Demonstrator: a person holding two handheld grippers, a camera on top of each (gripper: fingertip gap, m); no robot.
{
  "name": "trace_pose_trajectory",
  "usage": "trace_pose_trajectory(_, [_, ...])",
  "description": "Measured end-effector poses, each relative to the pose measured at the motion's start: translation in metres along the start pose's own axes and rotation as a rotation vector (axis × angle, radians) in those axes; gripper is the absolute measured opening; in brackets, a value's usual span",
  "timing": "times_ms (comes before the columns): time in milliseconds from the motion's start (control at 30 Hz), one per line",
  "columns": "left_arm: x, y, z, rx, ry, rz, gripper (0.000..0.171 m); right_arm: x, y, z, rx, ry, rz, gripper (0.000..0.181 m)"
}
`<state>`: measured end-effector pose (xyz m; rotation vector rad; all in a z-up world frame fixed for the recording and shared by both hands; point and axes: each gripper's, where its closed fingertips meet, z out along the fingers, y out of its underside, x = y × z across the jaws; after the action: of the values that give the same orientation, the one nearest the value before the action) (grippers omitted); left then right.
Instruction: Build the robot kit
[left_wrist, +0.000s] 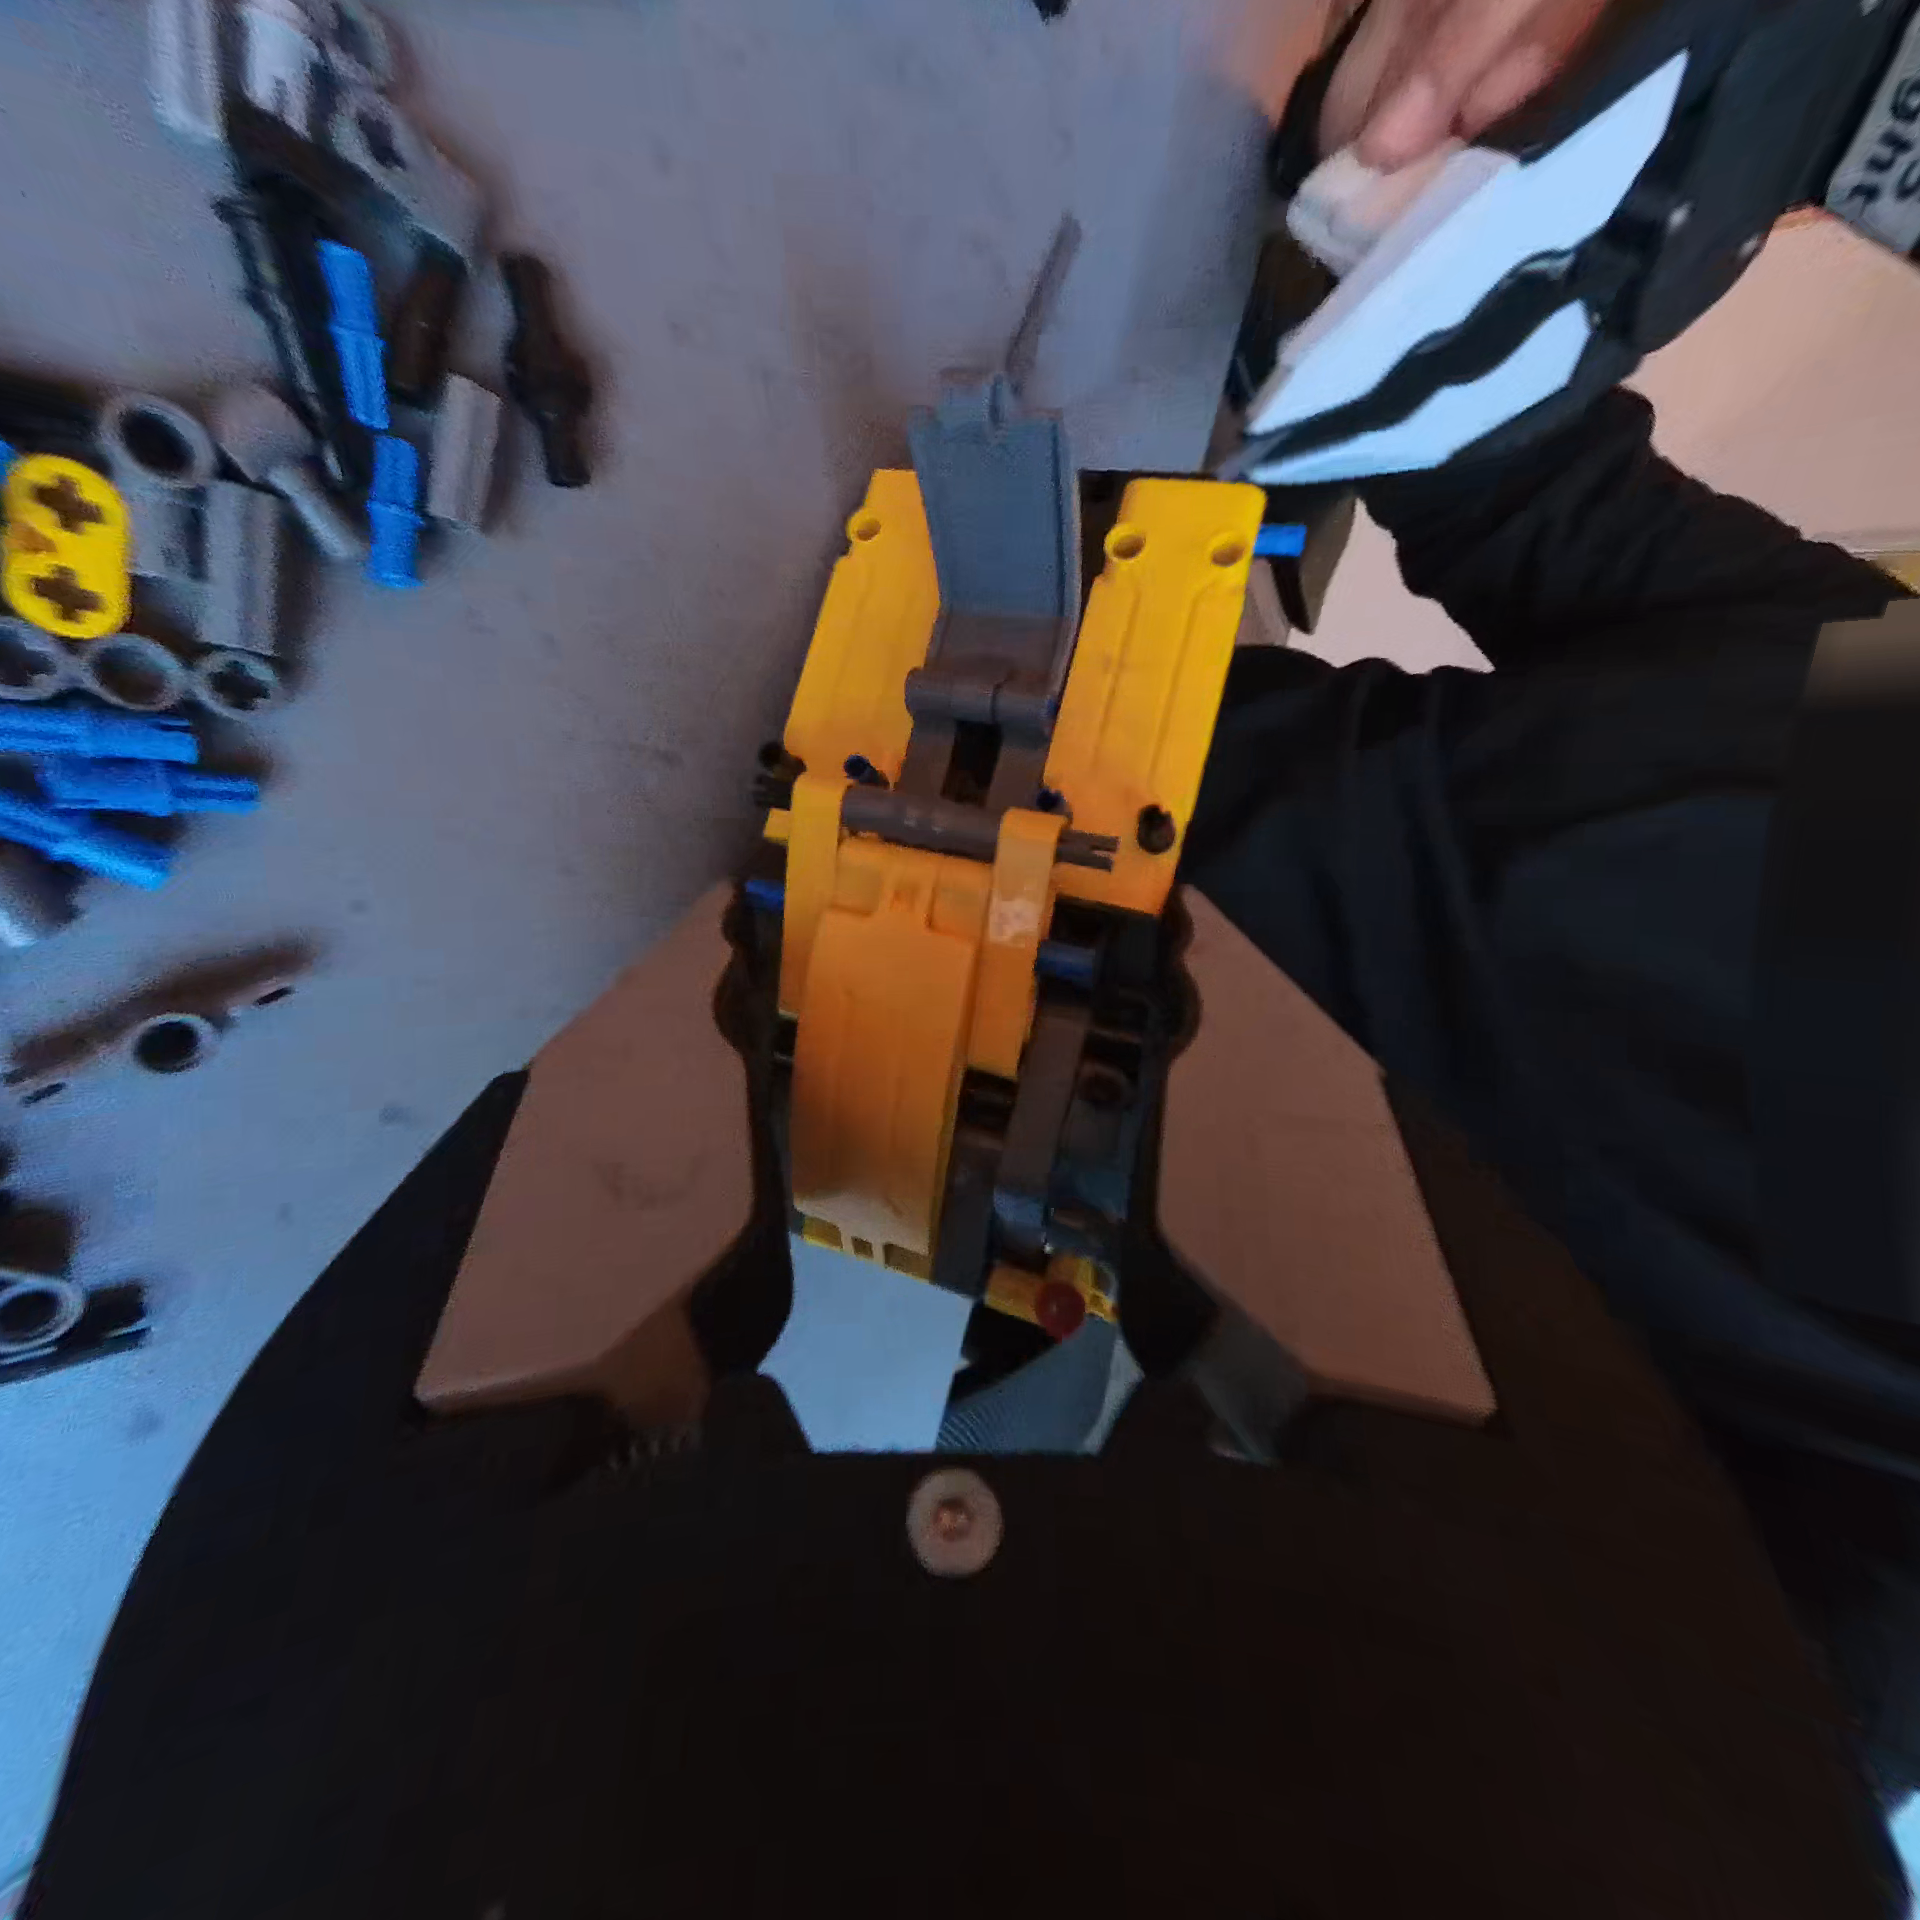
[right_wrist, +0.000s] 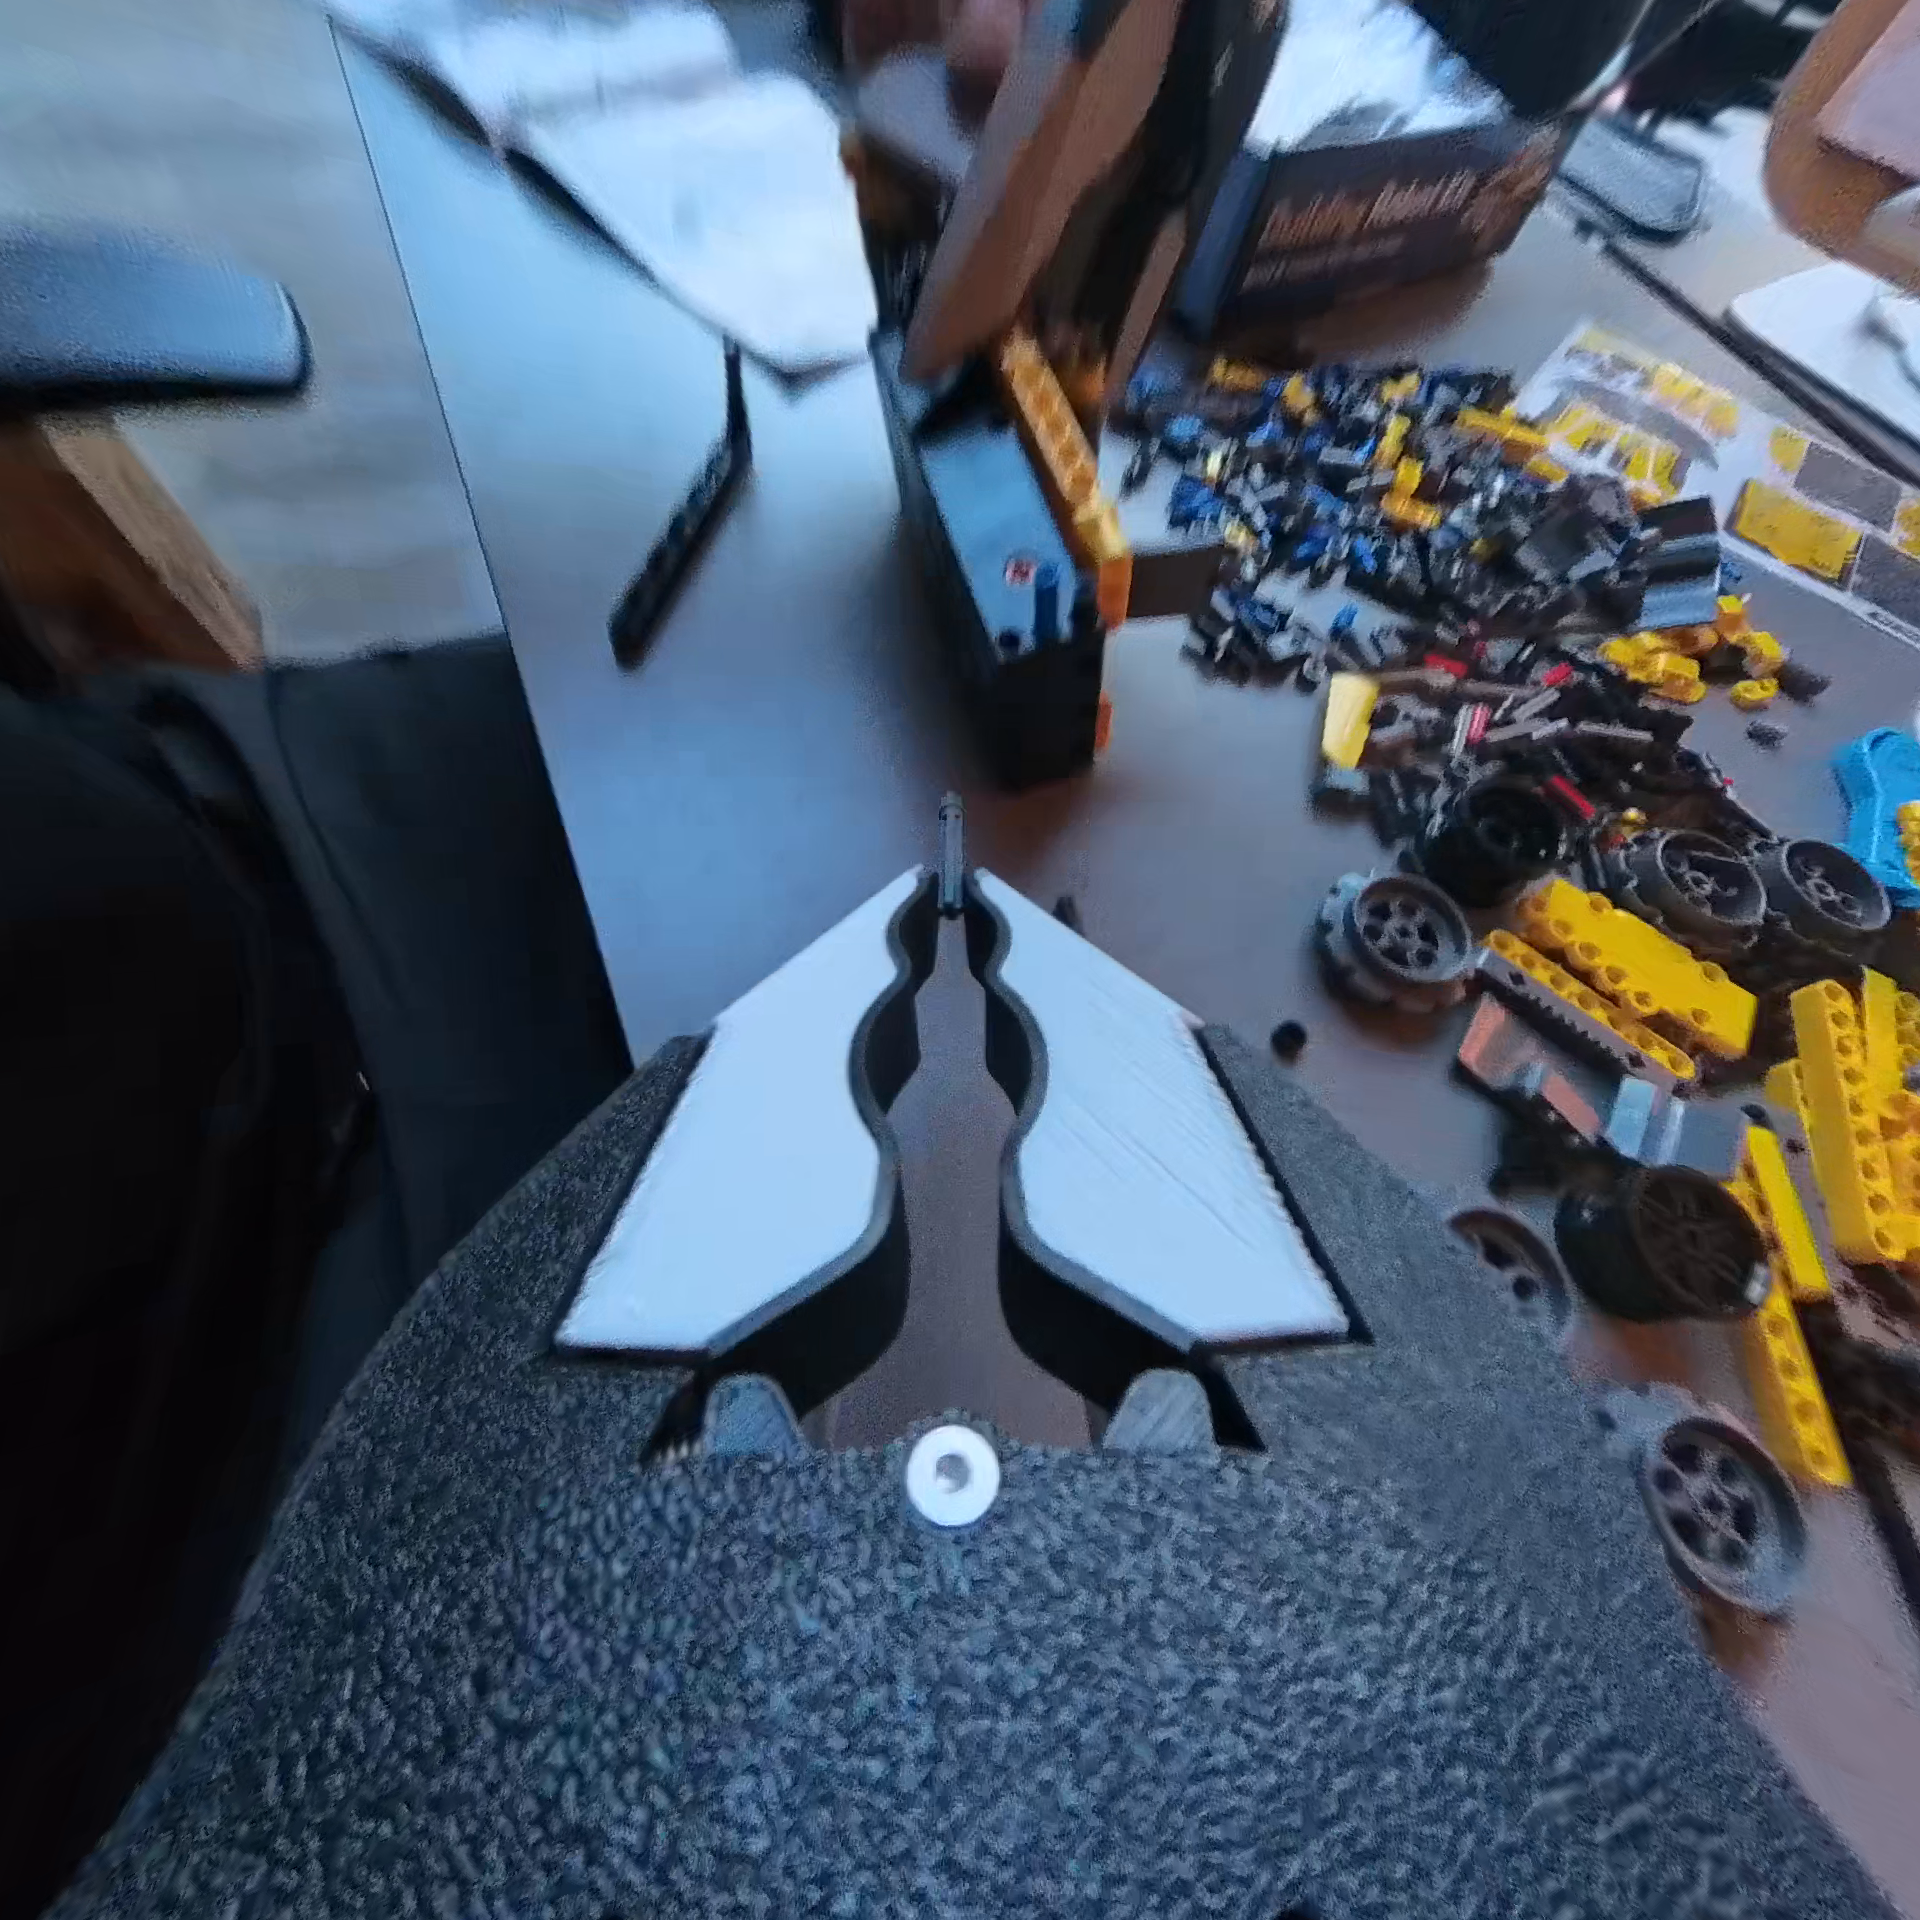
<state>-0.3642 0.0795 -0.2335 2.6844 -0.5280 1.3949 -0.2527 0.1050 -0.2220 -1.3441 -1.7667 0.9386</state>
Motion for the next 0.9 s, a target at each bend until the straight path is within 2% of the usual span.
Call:
trace_pose_trajectory(100, [-0.007,-0.009,-0.008,0.087,-0.02,0.016,0.072,0.005,-0.013,0.007,0.055,-0.057,0.119,0.004])
trace_pose_trajectory(233, [-0.001,-0.022,-0.039,0.231,-0.079,0.101,0.077,0.013,-0.009,0.015,0.033,-0.04,0.138,0.004])
trace_pose_trajectory(300, [0.001,-0.027,-0.06,0.304,-0.197,0.179,0.082,0.015,-0.01,0.014,0.037,-0.041,0.154,0.004])
trace_pose_trajectory(367, [0.005,-0.034,-0.085,0.408,-0.409,0.284,0.081,0.017,-0.013,0.011,0.053,-0.04,0.19,0.004])
trace_pose_trajectory(433, [0.026,-0.035,-0.094,0.484,-0.568,0.432,0.078,0.016,-0.017,0.007,0.085,-0.076,0.246,0.004])
trace_pose_trajectory(500, [0.053,-0.034,-0.085,0.541,-0.721,0.608,0.067,0.013,-0.025,0.002,0.124,-0.117,0.315,0.004])
trace_pose_trajectory(533, [0.068,-0.031,-0.07,0.54,-0.772,0.717,0.057,0.011,-0.031,-0.002,0.149,-0.144,0.348,0.004])
trace_pose_trajectory(600, [0.084,-0.026,-0.029,0.474,-0.877,0.903,0.048,0.005,-0.043,-0.009,0.196,-0.203,0.396,0.004])
trace_pose_trajectory(667, [0.083,-0.024,0.004,0.376,-1.008,1.016,0.039,0.0,-0.055,-0.016,0.236,-0.232,0.411,0.004])
trace_pose_trajectory(733, [0.087,-0.027,0.022,0.372,-1.059,1.089,0.025,-0.005,-0.061,-0.019,0.241,-0.247,0.416,0.004])
trace_pose_trajectory(800, [0.091,-0.033,0.025,0.426,-1.088,1.126,0.011,-0.009,-0.065,-0.021,0.234,-0.245,0.408,0.004])
trace_pose_trajectory(900, [0.097,-0.035,0.027,0.48,-1.078,1.161,0.011,-0.015,-0.068,-0.021,0.217,-0.25,0.403,0.004])
